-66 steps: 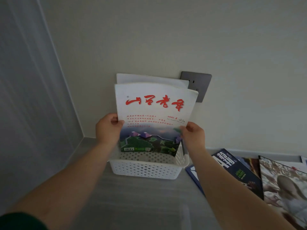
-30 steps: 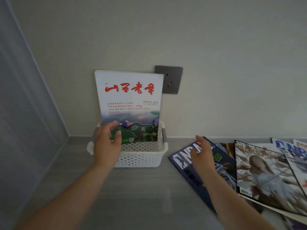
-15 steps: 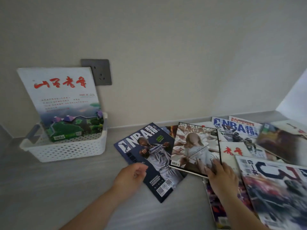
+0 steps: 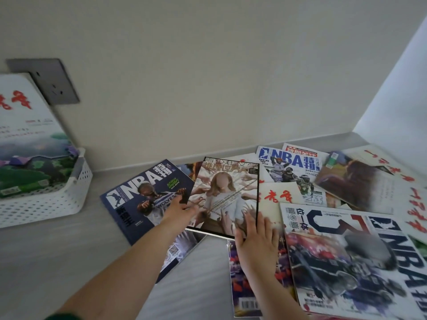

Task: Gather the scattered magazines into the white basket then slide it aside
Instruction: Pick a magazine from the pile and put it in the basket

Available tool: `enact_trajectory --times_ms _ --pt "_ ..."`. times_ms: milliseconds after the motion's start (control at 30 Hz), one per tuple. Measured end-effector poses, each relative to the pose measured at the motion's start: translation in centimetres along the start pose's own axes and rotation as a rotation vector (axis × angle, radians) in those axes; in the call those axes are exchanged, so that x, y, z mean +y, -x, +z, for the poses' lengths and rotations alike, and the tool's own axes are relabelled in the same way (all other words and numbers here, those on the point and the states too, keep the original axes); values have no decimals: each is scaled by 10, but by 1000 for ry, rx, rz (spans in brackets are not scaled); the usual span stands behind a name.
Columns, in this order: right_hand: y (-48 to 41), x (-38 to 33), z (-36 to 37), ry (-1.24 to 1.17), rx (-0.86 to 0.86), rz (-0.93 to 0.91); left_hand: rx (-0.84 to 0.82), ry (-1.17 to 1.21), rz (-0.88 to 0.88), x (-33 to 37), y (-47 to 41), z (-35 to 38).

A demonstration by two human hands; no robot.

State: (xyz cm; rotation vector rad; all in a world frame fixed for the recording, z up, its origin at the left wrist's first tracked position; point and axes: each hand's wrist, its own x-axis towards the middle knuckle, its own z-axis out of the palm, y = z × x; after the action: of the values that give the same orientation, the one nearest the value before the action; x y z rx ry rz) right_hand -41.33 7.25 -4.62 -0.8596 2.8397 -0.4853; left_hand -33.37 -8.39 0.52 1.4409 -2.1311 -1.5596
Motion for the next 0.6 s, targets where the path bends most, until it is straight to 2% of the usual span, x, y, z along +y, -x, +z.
enact_trajectory --times_ms 133,200,367,467,533,600 --pt "-2 1 -1 -16 2 -5 -107 -98 -95 13 -4 -8" --pt "-1 2 -1 -28 -3 1 -131 -133 -36 18 -4 -8" --pt "2 2 -6 -95 23 -44 1 -117 107 10 13 -1" --pt "14 3 -12 -349 82 -75 52 0 230 -3 29 -15" --pt "21 -4 -24 -604 85 7 76 111 313 -8 44 -32" --pt "21 -21 -40 -913 11 135 90 184 387 -10 58 -51"
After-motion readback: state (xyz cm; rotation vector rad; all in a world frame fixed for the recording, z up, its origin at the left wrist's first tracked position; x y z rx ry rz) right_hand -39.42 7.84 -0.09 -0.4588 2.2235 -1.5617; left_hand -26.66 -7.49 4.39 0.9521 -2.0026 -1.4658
